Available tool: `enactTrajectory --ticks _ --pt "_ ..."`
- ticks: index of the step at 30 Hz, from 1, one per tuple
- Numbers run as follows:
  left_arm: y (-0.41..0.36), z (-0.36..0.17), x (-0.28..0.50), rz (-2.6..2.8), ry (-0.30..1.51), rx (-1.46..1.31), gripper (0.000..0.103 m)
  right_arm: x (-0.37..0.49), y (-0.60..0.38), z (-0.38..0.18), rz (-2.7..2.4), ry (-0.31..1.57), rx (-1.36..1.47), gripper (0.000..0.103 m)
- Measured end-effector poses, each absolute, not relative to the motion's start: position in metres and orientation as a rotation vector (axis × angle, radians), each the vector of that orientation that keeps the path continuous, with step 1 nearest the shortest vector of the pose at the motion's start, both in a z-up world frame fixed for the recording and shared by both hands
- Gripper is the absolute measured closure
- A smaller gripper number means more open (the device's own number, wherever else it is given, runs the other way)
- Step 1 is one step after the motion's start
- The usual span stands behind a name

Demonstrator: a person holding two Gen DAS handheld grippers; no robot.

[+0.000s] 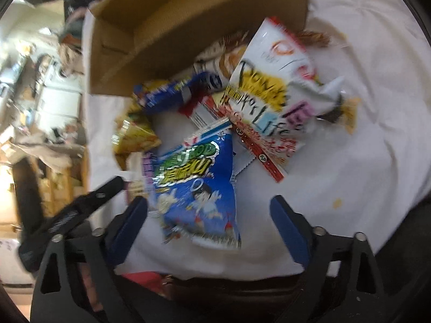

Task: Organize snacks
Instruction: 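Grasp the blue snack bag with the right tool while the left tool grasps the white stick snack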

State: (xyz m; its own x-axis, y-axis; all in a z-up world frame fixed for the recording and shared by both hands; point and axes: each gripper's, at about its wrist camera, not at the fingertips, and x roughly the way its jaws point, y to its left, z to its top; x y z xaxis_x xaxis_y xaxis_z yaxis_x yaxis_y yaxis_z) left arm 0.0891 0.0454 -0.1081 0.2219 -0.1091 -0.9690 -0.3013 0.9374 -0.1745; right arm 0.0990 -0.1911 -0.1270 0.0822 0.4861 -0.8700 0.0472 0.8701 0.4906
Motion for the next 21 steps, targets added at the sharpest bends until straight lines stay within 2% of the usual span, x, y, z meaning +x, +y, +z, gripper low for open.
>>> enactTrajectory --ticks 6,7,11,17,21 --pt "0.041 -0.101 0.086 0.14 1.33 -0.337 0.017 0.107 -0.161 -0.141 0.355 1.519 0.346 0.022" --pt "0.039 -0.1 0.086 0.134 1.329 -0.33 0.017 0.109 -0.157 -0.142 0.361 1.528 0.344 0.034" --pt "0.03 -0.099 0.097 0.101 1.326 -0.301 0.017 0.111 -0.159 -0.139 0.383 1.53 0.375 0.053" --pt "0.039 -0.097 0.1 0.111 1.3 -0.368 0.017 0.115 -0.181 -0.13 0.435 1.482 0.511 0.069" --pt "0.046 -0.093 0.1 0.12 1.276 -0.387 0.017 0.111 -0.203 -0.116 0.492 1.434 0.6 0.072"
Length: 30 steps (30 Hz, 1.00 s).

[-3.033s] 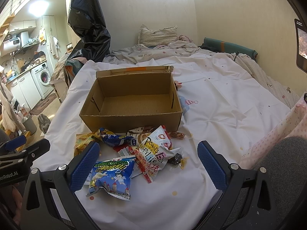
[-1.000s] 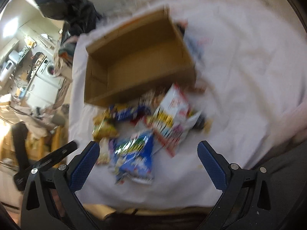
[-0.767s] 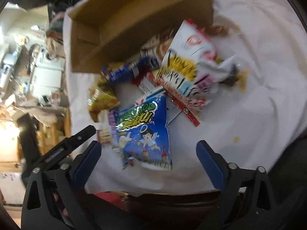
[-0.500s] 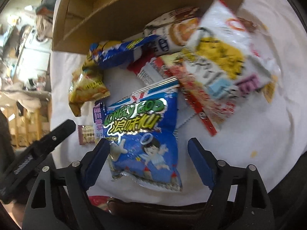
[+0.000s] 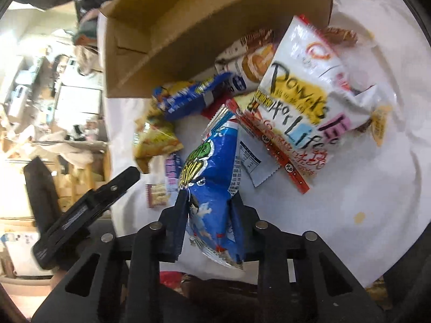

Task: Organize snacks
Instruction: 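Grasp the blue snack bag with the right tool while the left tool grasps the white stick snack, then carry both snacks into the cardboard box and open both tools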

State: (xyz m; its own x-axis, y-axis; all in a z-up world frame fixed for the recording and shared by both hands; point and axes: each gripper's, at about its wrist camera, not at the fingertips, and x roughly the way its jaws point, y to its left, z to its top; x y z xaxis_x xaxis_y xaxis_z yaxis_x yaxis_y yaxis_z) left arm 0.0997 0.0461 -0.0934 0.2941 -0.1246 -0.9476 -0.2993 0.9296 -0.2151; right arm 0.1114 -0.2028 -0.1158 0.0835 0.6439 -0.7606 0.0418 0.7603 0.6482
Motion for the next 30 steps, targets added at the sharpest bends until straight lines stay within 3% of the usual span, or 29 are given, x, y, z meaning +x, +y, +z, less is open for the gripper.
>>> enactTrajectory --ticks 4,7,8,12,15,16,24,30 --pt "0.053 -0.097 0.097 0.124 1.28 -0.428 0.018 0.106 -0.23 -0.096 0.551 1.35 0.675 0.072" --pt "0.045 -0.103 0.095 0.102 1.312 -0.408 0.042 0.107 -0.25 -0.08 0.546 1.248 0.697 0.072" --pt "0.038 -0.106 0.095 0.082 1.326 -0.391 0.045 0.108 -0.256 -0.08 0.547 1.225 0.717 0.072" --pt "0.005 -0.112 0.099 -0.036 1.351 -0.338 0.047 0.11 -0.262 -0.086 0.579 1.191 0.819 0.072" --pt "-0.017 -0.117 0.105 -0.077 1.358 -0.231 0.076 0.113 -0.257 -0.085 0.581 1.181 0.81 0.072" --pt "-0.021 -0.119 0.106 -0.072 1.364 -0.21 0.091 0.112 -0.257 -0.085 0.578 1.182 0.808 0.072" --pt "-0.016 -0.088 0.089 -0.093 1.318 -0.248 0.095 0.107 -0.26 -0.08 0.58 1.157 0.818 0.072" --pt "-0.018 -0.027 0.071 -0.129 1.169 -0.262 0.097 0.111 -0.272 -0.062 0.596 1.094 0.836 0.072"
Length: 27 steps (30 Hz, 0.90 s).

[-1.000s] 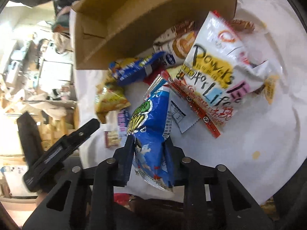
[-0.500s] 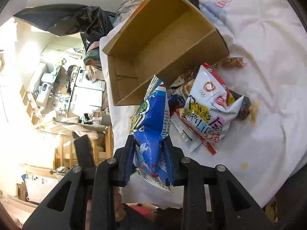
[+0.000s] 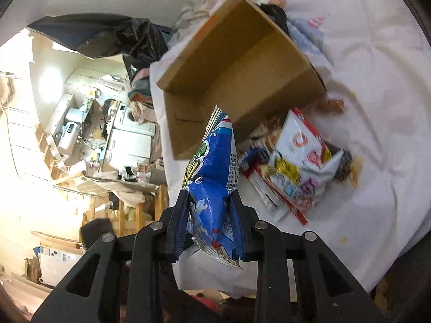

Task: Organize snacks
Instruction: 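Carry both snacks into the cardboard box and open both tools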

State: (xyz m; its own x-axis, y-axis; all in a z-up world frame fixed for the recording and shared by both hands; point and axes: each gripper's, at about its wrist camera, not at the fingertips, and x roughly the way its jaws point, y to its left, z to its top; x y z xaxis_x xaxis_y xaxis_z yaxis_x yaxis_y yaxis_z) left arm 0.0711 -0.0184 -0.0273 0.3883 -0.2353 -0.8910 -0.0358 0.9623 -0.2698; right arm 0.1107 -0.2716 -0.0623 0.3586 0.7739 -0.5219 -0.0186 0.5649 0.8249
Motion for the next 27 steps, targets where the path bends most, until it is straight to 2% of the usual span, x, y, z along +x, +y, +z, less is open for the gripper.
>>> enactTrajectory --ticks 6,11,17,27 --pt "0.007 0.035 0.101 -0.119 0.992 -0.28 0.098 0.138 -0.281 -0.037 0.59 1.01 0.84 0.072" --pt "0.009 0.059 0.157 -0.109 0.913 -0.23 0.098 0.173 -0.29 -0.019 0.564 0.954 0.816 0.072" --pt "0.001 0.054 0.213 -0.07 0.883 -0.15 0.098 0.221 -0.288 -0.009 0.534 0.926 0.752 0.072" --pt "-0.011 -0.006 0.242 -0.061 0.932 -0.086 0.098 0.253 -0.268 -0.053 0.47 1.023 0.699 0.072"
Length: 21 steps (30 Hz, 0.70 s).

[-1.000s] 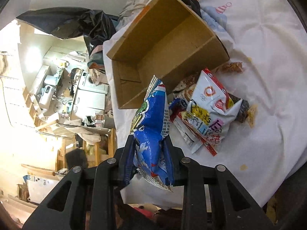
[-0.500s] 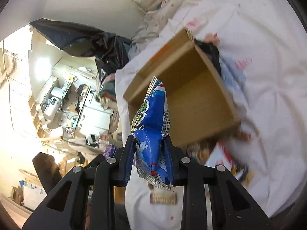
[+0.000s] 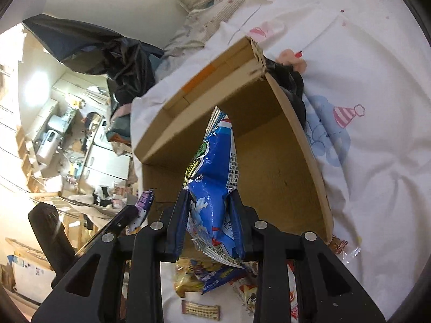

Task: Organize snacks
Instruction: 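Carry both snacks into the cardboard box and open both tools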

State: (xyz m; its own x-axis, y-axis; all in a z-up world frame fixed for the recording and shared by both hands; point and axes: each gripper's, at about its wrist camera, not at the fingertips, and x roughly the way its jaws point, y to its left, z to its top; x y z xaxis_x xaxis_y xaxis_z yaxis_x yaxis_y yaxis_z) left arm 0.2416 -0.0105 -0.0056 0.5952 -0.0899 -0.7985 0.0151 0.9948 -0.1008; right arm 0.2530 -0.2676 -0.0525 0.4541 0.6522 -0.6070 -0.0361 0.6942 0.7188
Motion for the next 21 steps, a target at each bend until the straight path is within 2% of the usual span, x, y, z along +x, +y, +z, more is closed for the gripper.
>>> enactTrajectory --ticks 19,20,21 --pt "-0.018 -0.026 0.246 -0.084 0.98 -0.093 0.097 0.259 -0.255 -0.068 0.437 1.061 0.679 0.069" --pt "-0.017 -0.026 0.245 -0.082 0.98 -0.097 0.097 0.26 -0.256 -0.068 0.436 1.061 0.681 0.064" --pt "-0.016 -0.027 0.245 -0.085 0.985 -0.104 0.097 0.26 -0.256 -0.068 0.429 1.061 0.68 0.054"
